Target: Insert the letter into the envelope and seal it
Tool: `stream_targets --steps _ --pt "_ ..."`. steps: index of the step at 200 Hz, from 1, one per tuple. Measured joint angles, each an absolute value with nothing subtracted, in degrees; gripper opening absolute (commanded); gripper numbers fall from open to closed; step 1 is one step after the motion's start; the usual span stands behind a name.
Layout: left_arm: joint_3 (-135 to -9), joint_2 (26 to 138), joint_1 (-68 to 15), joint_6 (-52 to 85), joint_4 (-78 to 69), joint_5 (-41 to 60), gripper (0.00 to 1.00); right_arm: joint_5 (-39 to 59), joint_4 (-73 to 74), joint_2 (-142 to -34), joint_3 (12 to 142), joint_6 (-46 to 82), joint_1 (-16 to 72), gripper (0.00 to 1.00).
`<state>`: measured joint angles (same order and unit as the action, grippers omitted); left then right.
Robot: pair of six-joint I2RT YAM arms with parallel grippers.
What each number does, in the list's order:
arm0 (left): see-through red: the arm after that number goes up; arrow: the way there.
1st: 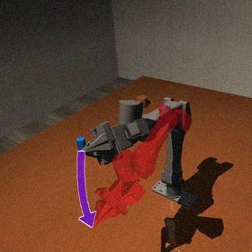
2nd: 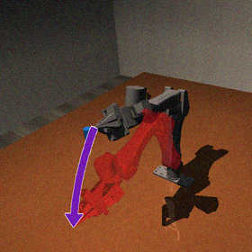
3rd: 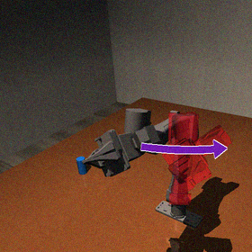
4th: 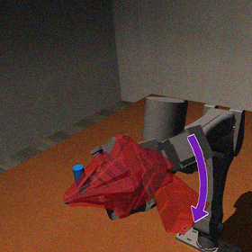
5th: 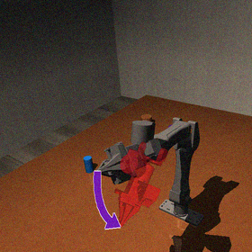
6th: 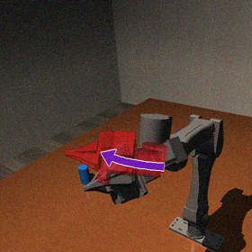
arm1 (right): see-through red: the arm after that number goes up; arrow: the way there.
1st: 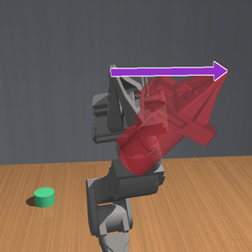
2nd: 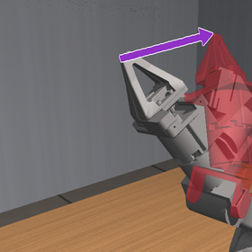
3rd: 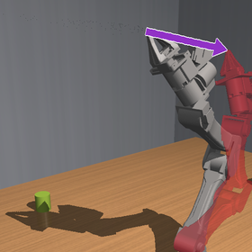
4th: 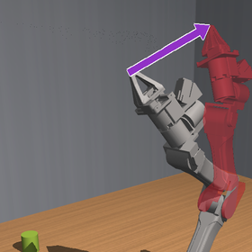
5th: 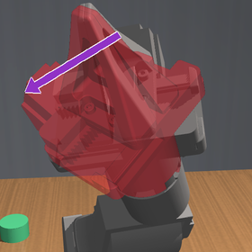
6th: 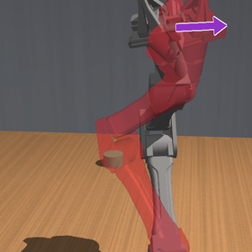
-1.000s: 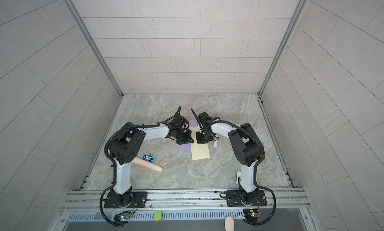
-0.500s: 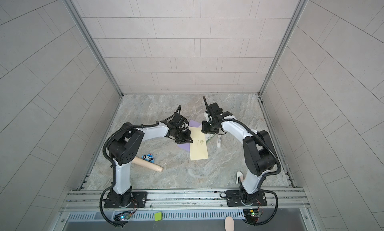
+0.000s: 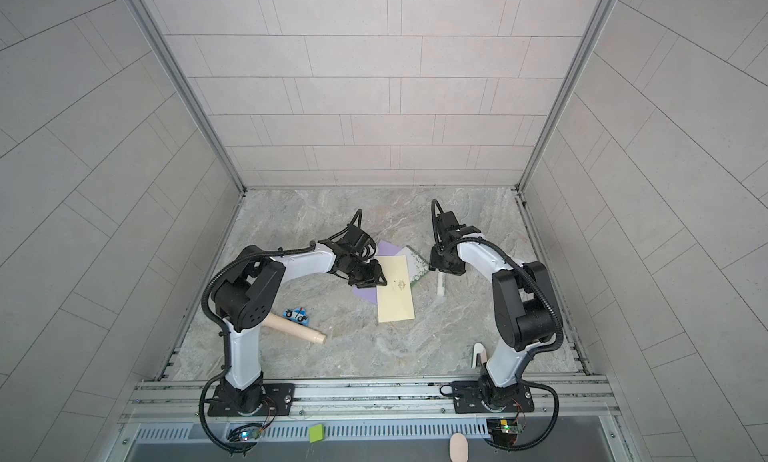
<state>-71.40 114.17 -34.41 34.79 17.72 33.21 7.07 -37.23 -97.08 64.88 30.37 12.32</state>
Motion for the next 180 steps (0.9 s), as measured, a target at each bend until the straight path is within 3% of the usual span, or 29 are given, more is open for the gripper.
stream_targets --steps 51,89,138,180 --pt "-70.5 113.0 -34.4 33.5 19.1 32.9 0.43 8.2 -35.5 -98.8 59.0 31.1 12.1 0.54" --pt "-68.8 111.9 -34.4 33.1 20.3 33.1 0.30 8.9 -34.4 -98.8 58.8 31.4 12.1 0.51" --pt "-68.6 111.2 -34.4 32.8 20.8 33.4 0.29 12.7 -31.4 -98.6 58.4 30.9 12.2 0.51" --pt "-68.6 110.9 -34.4 34.0 19.1 33.4 0.19 16.6 -29.3 -98.4 58.2 29.6 14.3 0.51"
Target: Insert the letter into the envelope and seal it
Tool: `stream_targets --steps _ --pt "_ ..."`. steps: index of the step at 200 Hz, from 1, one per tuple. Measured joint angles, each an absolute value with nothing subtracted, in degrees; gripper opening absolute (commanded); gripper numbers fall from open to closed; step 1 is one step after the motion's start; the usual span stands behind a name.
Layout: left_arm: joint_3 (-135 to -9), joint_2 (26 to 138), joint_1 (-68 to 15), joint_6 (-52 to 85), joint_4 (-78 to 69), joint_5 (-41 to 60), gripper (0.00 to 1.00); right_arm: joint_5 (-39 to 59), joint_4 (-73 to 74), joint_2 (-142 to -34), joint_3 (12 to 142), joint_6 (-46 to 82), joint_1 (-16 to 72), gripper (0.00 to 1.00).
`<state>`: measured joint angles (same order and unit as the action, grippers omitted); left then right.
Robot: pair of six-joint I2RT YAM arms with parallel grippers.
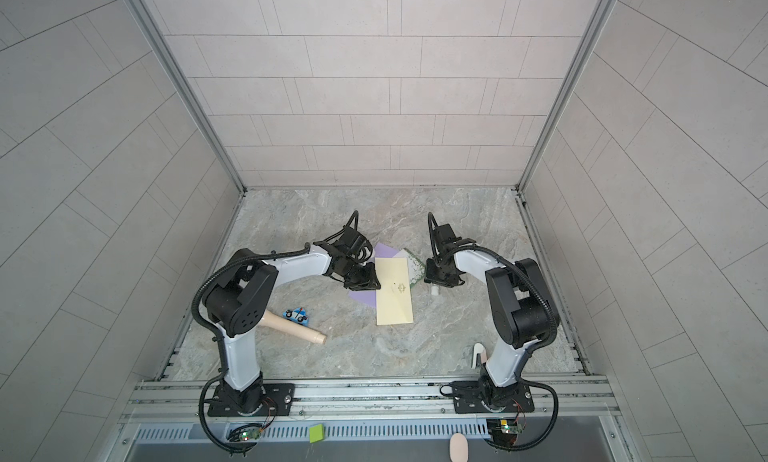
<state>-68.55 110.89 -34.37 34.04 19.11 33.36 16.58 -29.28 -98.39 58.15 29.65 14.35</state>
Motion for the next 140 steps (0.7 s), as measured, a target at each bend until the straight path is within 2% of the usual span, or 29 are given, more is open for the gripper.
stream_targets --steps 22,61,140 --pt "-69.0 110.9 -34.4 34.6 18.7 33.3 0.14 17.0 -29.3 -98.4 58.3 29.3 15.1 0.51" --pt "-69.4 110.9 -34.4 34.9 18.3 33.5 0.00 17.5 -29.1 -98.9 58.6 28.9 15.6 0.50" --pt "-69.9 109.7 -33.9 35.0 16.4 36.2 0.00 17.8 -28.8 -100.5 60.1 29.0 17.0 0.50"
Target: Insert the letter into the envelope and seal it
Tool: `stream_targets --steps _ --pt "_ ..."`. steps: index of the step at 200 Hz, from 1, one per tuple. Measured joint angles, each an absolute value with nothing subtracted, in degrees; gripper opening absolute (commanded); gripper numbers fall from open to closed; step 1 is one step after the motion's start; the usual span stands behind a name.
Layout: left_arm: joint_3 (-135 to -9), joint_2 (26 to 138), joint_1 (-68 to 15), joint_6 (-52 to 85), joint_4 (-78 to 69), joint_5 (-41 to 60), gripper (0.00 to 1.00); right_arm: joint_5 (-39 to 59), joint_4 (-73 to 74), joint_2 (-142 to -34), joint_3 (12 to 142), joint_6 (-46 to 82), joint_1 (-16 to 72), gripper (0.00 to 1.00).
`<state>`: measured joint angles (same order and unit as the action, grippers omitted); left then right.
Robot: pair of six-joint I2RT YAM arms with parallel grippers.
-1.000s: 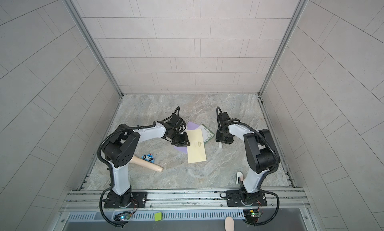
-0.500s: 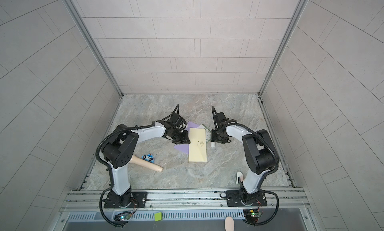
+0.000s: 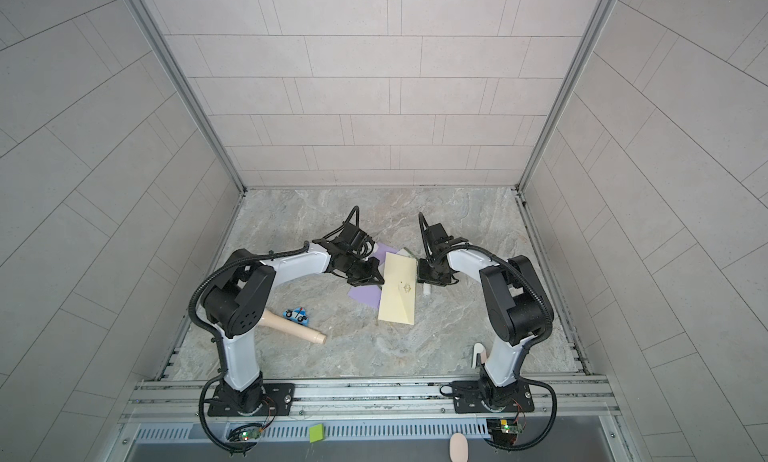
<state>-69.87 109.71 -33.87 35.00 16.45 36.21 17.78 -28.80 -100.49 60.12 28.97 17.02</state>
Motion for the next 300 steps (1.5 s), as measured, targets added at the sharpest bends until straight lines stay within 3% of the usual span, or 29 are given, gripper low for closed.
stream_targets --steps 106,183,215,300 --pt "-72.3 107.5 -30.0 38.4 9.5 37.1 0.00 18.2 -28.5 -100.6 60.3 29.0 17.1 0.50" --pt "-87.5 122.5 -27.4 44.5 2.4 38.2 0.00 18.2 -28.6 -100.6 60.3 28.9 17.2 0.51" --pt "-86.8 122.7 -27.4 43.2 4.5 36.8 0.19 18.1 -28.6 -100.2 60.3 28.7 17.3 0.56" --pt "-70.8 108.0 -27.6 37.4 8.0 28.1 0.26 15.9 -29.8 -90.5 59.9 27.8 17.6 0.57"
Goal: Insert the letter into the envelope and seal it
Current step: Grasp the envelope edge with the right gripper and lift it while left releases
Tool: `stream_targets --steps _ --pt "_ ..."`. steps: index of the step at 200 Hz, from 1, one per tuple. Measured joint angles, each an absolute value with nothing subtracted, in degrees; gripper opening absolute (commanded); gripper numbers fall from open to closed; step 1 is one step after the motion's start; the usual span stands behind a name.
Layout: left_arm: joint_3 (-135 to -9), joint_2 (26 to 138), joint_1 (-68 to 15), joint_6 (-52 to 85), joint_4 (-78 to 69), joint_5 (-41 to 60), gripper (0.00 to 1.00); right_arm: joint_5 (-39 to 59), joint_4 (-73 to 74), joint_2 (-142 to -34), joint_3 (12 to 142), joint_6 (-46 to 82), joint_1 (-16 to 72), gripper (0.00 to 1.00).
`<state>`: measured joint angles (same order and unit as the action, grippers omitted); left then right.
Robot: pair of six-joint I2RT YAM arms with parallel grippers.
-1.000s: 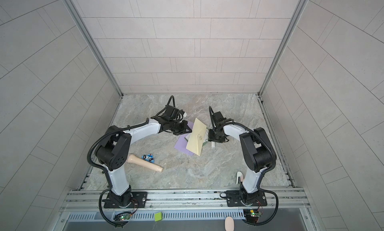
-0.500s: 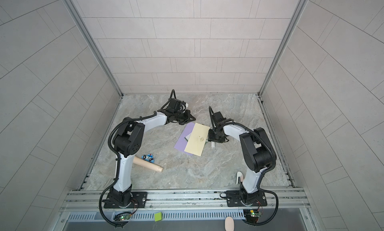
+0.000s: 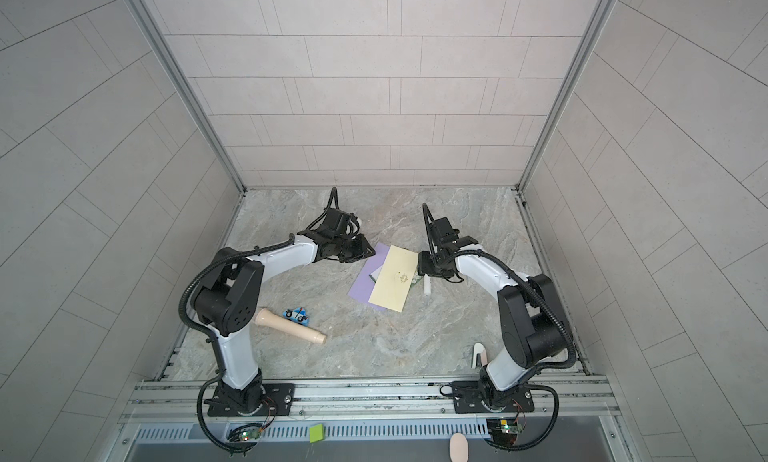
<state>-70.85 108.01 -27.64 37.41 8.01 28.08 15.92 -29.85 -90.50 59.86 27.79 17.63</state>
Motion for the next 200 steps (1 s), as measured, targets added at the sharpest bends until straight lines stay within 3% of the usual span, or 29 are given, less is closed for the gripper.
stream_targets --steps 75,200 --pt "-71.8 107.3 -31.1 25.0 20.5 25.5 0.25 30.4 -32.6 -94.0 59.3 25.4 26.2 0.52" --pt "-69.9 109.7 -34.0 18.0 23.6 17.6 0.16 34.5 -17.2 -91.9 45.4 36.5 27.0 0.49"
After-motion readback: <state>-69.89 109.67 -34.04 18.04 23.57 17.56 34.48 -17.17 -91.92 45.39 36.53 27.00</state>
